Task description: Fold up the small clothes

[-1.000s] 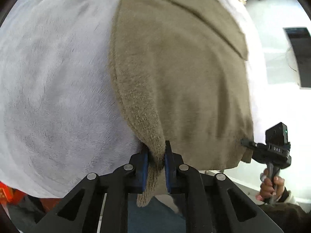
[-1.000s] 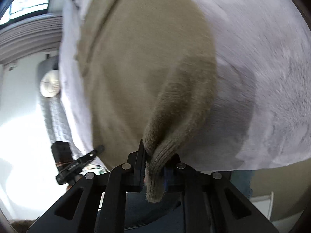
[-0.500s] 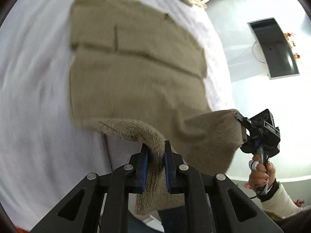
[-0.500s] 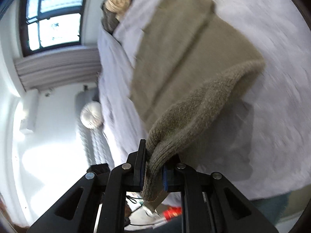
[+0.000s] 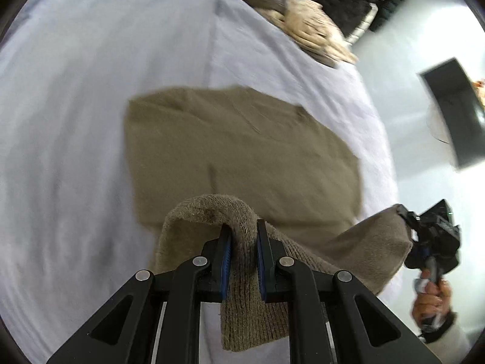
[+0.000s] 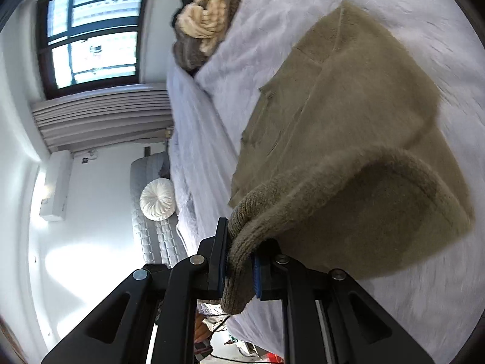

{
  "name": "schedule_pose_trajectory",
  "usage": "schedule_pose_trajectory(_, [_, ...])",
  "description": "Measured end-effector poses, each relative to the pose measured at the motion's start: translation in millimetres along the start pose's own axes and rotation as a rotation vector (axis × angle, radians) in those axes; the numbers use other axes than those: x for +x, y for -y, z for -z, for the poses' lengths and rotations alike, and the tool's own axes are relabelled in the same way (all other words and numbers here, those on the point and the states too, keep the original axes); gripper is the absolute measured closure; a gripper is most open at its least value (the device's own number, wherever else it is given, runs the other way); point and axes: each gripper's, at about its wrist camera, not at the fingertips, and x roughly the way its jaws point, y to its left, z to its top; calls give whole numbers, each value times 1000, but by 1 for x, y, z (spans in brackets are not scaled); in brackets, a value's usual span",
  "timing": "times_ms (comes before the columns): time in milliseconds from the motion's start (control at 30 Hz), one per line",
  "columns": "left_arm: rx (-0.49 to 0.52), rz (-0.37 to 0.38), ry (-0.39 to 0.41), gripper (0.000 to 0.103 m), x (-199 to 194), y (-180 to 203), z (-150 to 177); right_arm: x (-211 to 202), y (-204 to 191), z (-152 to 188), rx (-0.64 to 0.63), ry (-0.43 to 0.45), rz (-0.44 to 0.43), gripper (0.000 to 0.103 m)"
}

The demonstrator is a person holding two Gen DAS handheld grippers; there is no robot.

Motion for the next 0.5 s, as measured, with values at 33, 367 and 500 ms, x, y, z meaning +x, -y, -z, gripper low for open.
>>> schedule_pose_trajectory(33, [-5, -23, 13, 87, 2, -2, -4, 7, 5, -12, 14, -11, 19, 88])
schedule_pose_trajectory(367, [-18, -277, 56, 22, 39, -2, -31, 69, 34, -97, 127, -85, 109, 78])
schedule_pose_trajectory(500, [2, -315, 105, 18, 27, -3, -37, 71, 31, -110, 119, -72, 146, 23])
